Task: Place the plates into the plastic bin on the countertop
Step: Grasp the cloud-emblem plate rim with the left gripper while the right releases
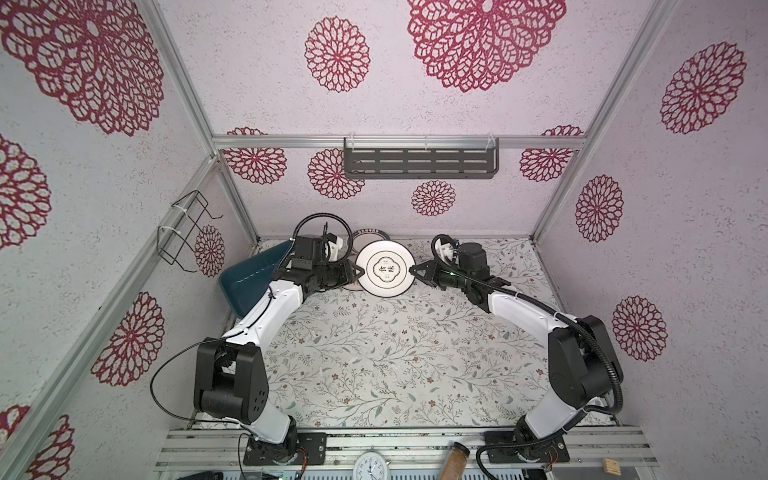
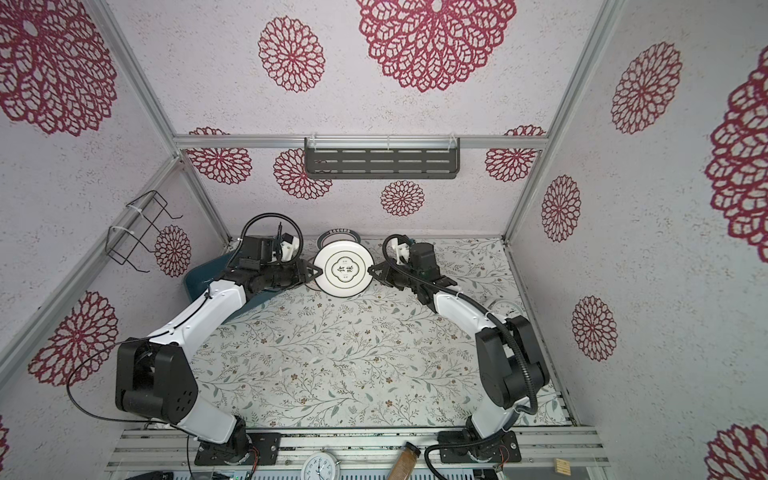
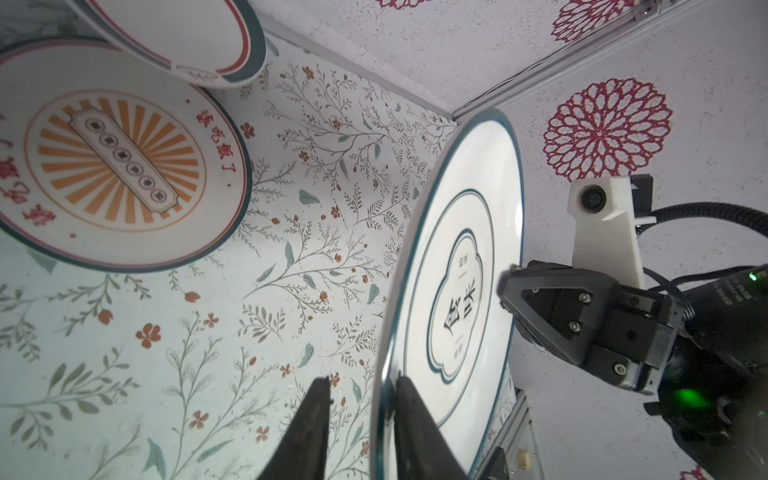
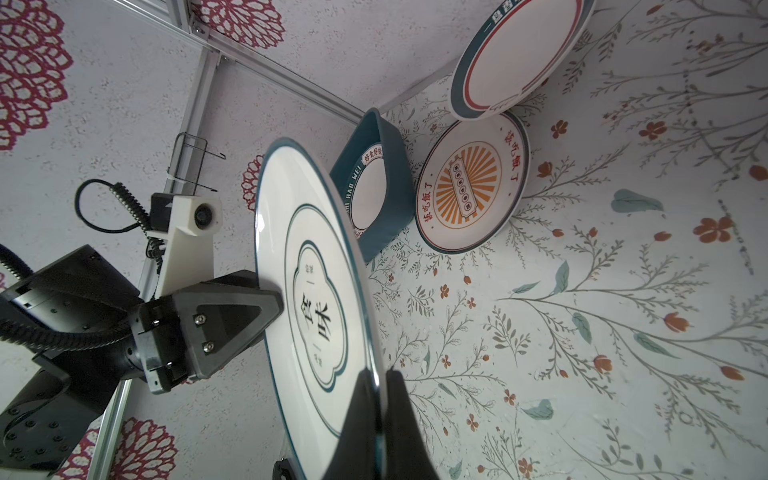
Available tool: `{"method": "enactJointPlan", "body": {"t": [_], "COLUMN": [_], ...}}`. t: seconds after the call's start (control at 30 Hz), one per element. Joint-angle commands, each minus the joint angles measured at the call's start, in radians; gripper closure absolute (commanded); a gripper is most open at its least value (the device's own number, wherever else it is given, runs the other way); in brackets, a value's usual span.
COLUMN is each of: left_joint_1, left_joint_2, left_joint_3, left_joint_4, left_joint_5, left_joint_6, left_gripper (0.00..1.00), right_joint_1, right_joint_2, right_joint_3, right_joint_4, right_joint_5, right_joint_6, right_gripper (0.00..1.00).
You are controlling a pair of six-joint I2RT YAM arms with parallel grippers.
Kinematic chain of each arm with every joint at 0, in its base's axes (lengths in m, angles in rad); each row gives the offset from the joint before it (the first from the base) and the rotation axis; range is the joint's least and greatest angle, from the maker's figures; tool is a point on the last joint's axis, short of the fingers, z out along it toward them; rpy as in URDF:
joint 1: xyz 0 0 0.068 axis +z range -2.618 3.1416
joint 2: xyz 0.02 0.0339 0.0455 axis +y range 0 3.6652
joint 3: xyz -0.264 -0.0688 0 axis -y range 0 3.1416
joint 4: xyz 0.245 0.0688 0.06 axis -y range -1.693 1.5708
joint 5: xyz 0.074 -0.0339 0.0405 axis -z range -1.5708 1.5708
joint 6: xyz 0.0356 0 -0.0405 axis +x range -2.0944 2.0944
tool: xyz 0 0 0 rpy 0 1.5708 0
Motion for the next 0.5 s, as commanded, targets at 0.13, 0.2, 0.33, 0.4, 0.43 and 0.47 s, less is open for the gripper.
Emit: {"method": "enactJointPlan", "body": {"t": [0.13,0.2,0.33,0.4,0.43,0.47], "left_joint_1": [0.022,0.028,0.046,0.059,0.069,0.078], "left_joint_2": [0.009,0.009,0.006,0.005,0.005,0.005], "left_joint_3": [-0.01,-0.012,-0.015,-0.018,-0.018,-0.018], "left_joint_4": [0.035,0.041,0.051,0.055,0.058,0.058], "left_joint_5": [0.033,0.041,0.054,0.054,0.056,0.056], "left_joint_6": [-0.005,-0.013,-0.027,-0.033,-0.037,-0.04], "left_gripper": [0.98,1.0,1.0,1.0,1.0,1.0], "right_joint_1": [0.013,0.013,0.013,0.011,0.009,0.009], "right_joint_2": [0.016,0.016,0.017,0.012,0.007,0.0], "right_joint_3": [0.076,0.07,0.071,0.076,0.077,0.079], "right_joint_4": [0.093,0.112,0.123,0.112,0.1,0.089], "right_joint_5": [-0.044,-0.032,-0.021,-0.007,0.004,0.014], "right_joint_6": [0.027,0.026,0.013,-0.002,-0.013,-0.026], "right_gripper": [0.94,0.73,0.44,0.32,0.26,0.22]}}
